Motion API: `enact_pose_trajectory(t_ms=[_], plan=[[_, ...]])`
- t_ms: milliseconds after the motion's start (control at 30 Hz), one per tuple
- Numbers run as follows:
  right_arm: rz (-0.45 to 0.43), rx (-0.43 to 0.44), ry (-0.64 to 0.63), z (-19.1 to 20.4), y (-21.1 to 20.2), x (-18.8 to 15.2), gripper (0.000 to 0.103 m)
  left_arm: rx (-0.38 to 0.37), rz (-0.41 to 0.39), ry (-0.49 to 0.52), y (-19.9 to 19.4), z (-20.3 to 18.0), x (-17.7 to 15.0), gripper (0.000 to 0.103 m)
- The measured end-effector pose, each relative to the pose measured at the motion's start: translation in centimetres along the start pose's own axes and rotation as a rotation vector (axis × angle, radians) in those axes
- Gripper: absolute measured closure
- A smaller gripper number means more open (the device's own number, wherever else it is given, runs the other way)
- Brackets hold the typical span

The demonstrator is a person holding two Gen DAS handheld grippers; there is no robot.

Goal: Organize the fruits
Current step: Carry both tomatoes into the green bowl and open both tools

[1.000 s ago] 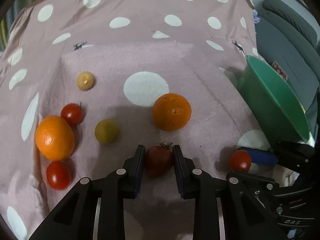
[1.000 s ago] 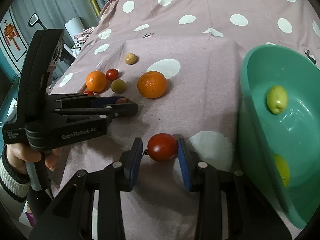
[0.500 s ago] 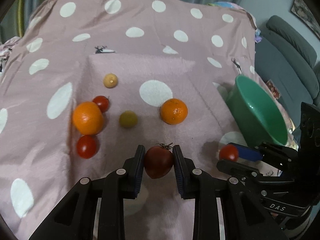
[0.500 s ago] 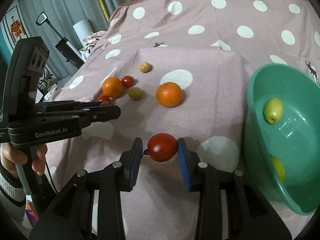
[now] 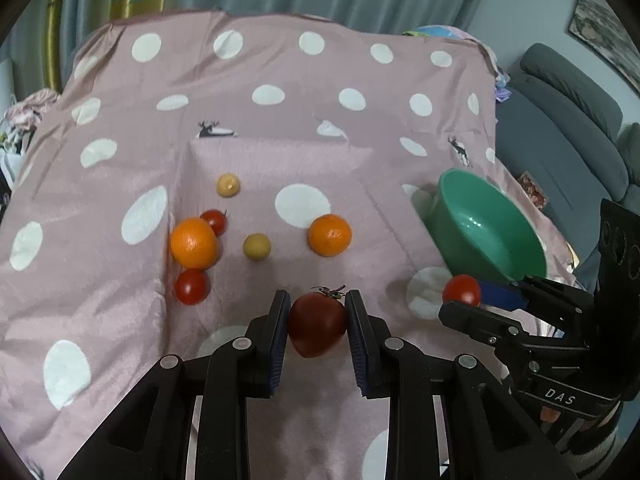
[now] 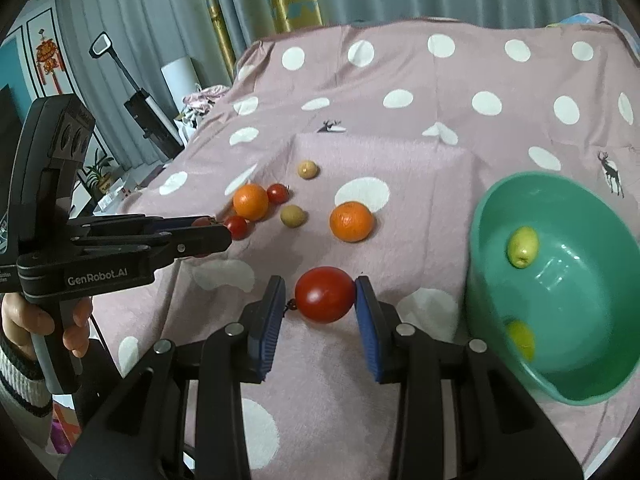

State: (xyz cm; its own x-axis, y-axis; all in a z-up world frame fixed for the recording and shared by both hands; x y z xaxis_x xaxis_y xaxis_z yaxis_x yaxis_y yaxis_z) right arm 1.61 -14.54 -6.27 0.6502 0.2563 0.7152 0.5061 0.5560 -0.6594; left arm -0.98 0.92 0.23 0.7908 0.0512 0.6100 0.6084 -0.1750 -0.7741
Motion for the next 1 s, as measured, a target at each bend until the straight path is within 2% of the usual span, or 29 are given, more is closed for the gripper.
enact_pose_trajectory(t_ms=[233,567,867,1000], plan=[[-0.061,-0.023,-0.001,-0.7,-2.3,0.5,0.066,-0.007,-0.045,0.057,-1.7,-2.0,1.2,0.074],[-0.147,-0.123,0.071,-4.7,-6.5,0.0,0.066,-0.083,-0.085,0.177,-1.8,-7.4,3.9,0.074],[-0.168,-0.188,0.161,-9.1,-8.2,-1.5,0.066,-0.176,-0.027,0.229,1.4,-12.1,5.4,0.074],[-0.176,-0.197,0.188,-10.4,-8.6,-2.1,0.066,-0.184,-0.007,0.257,2.6,-13.8,5.8,0.074]])
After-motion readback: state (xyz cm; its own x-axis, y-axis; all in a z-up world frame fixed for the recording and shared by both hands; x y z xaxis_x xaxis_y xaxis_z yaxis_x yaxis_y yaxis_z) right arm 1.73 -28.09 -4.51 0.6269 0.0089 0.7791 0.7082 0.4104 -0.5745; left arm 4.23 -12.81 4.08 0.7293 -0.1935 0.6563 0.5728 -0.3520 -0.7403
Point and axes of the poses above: each gripper's, at about its wrist camera, not at the fingertips, and y roughly the way its jaws point, z to its left, x to its top, the point moved 1 cm from there along y, roughly the way its jaws point, and after that the axes turned 7 degrees about x, right-handed, at the moved point
